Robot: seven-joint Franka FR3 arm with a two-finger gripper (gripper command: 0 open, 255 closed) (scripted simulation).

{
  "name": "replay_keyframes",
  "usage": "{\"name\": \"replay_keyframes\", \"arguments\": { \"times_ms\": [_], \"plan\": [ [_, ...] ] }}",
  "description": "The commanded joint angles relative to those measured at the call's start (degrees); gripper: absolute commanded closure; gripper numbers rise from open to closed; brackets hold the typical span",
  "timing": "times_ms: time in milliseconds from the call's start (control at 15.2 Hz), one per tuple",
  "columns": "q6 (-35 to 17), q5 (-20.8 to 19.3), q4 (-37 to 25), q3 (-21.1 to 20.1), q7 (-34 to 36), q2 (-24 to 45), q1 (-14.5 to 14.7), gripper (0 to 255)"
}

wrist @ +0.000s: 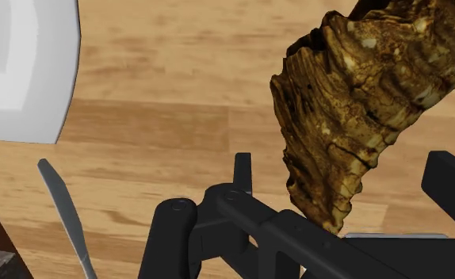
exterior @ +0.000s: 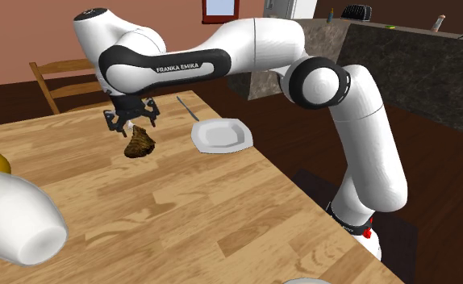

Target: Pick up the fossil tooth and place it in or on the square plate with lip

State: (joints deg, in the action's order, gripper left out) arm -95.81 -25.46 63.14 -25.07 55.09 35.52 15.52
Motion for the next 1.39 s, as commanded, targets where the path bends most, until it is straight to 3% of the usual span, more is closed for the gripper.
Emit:
{"name": "replay_keyframes", "arguments": {
  "times_ms": [0, 330, 858, 924, 1320],
  "plan": [
    [-0.58, -0.4, 0.08, 0.14, 0.01, 0.58, 0.2, 0],
    [-4.74, -0.59, 4.41, 0.3, 0.64, 0.54, -0.98, 0],
    [-4.74, -0.59, 4.42, 0.29, 0.64, 0.54, -0.98, 0],
    [-4.74, -0.59, 4.42, 0.29, 0.64, 0.54, -0.98, 255],
    [-4.73, -0.6, 4.38, 0.3, 0.67, 0.58, -0.94, 255]
  ]
}}
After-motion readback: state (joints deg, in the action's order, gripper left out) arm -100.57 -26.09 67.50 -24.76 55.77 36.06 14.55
